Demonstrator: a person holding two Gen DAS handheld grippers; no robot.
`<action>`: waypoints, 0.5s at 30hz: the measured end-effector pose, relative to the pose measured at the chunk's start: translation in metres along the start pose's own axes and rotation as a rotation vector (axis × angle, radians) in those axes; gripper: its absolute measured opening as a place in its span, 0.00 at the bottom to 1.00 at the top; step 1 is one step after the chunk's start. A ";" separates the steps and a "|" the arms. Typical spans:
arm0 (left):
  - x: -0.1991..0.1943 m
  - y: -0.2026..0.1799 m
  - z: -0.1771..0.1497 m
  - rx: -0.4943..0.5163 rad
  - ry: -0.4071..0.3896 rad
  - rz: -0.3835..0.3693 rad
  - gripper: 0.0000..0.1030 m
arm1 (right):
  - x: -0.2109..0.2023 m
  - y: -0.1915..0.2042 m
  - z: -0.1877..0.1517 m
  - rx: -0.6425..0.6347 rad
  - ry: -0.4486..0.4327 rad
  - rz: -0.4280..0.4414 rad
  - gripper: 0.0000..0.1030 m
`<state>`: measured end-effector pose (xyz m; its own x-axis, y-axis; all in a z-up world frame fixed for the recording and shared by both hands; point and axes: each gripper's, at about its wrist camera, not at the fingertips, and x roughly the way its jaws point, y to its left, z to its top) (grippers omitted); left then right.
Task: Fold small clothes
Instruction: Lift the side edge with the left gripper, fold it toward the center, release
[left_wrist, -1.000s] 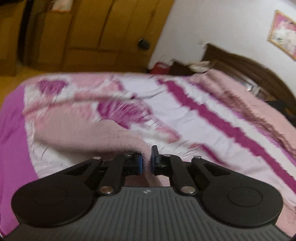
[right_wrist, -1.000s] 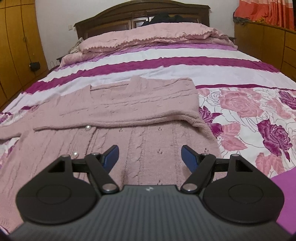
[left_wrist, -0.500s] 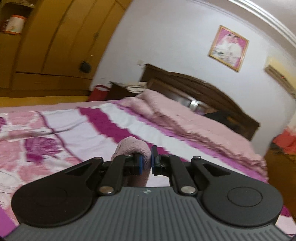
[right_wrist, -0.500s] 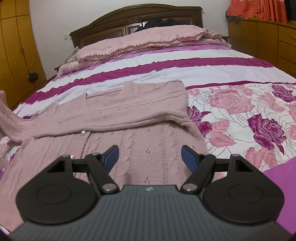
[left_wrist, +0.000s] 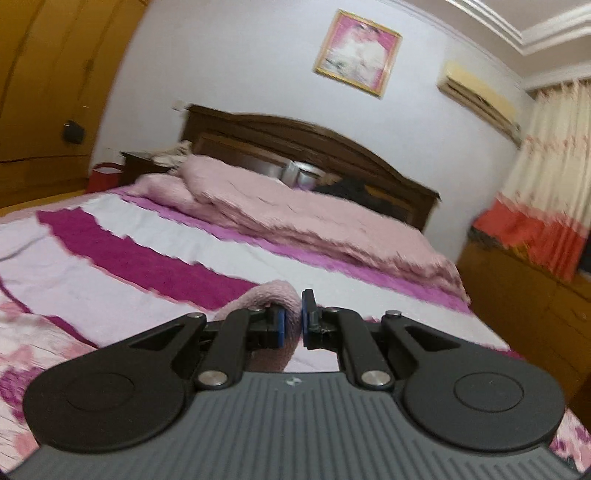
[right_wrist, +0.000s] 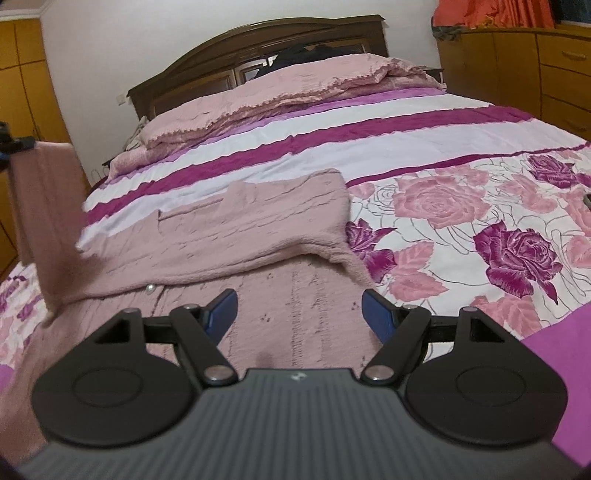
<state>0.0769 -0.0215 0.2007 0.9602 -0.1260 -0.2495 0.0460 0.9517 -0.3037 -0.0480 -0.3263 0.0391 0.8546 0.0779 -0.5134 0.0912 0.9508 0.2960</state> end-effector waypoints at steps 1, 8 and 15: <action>0.007 -0.010 -0.007 0.011 0.017 -0.007 0.09 | 0.000 -0.002 0.000 0.006 0.000 0.001 0.73; 0.063 -0.063 -0.086 0.060 0.221 -0.050 0.09 | 0.003 -0.016 -0.004 0.044 0.014 0.006 0.73; 0.111 -0.070 -0.163 0.152 0.430 -0.070 0.10 | 0.009 -0.028 -0.010 0.090 0.041 0.013 0.73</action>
<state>0.1351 -0.1472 0.0447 0.7530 -0.2653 -0.6022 0.1770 0.9631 -0.2029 -0.0477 -0.3497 0.0180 0.8346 0.1043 -0.5409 0.1273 0.9188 0.3735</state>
